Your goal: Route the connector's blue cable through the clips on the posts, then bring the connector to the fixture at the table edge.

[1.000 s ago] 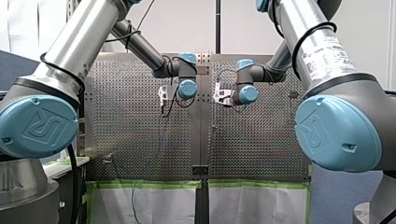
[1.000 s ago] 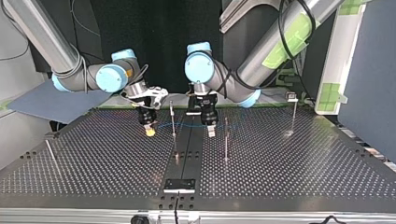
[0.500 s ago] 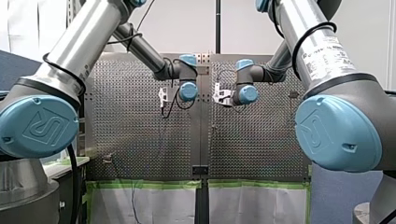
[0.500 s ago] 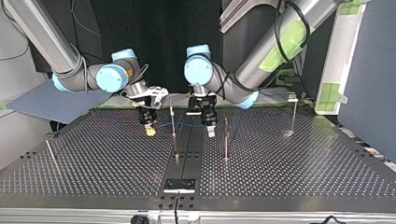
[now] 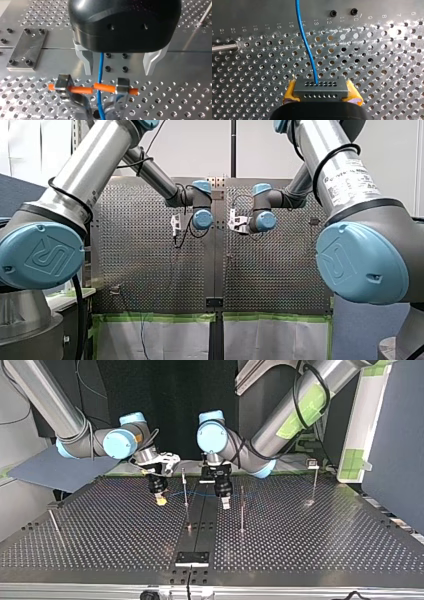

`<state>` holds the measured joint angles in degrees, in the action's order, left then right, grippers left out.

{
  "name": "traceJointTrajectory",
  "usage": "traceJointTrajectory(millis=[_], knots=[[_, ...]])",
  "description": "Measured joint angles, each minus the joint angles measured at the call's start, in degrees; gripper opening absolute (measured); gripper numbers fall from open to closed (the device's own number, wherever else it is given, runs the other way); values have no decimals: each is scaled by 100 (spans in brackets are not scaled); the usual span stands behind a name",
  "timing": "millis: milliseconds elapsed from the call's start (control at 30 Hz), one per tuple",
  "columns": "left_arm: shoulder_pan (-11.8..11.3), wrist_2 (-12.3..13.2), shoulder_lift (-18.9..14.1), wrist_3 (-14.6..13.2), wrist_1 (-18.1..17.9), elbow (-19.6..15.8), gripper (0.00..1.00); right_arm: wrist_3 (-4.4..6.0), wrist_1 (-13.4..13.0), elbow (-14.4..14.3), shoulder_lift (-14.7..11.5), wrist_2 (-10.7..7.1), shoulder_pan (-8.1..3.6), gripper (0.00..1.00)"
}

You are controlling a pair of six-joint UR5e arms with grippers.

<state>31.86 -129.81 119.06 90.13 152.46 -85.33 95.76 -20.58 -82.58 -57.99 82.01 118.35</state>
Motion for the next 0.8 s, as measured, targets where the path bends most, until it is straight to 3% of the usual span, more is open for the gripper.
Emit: traceJointTrajectory(millis=[433,700,733,767,800], knots=[[-10,3,-2,-51,-56,1,100,-3,-1,-1,0,0,0,0],[-10,-131,-2,-94,-58,2,100,-3,-11,1,1,0,0,0],[-8,-135,-2,-102,-60,2,21,-2,-10,1,1,0,0,0],[-7,-137,-2,-107,-63,1,21,-2,-10,1,1,0,0,0],[-7,-143,-2,-113,-67,2,5,-2,-10,1,1,0,0,0]])
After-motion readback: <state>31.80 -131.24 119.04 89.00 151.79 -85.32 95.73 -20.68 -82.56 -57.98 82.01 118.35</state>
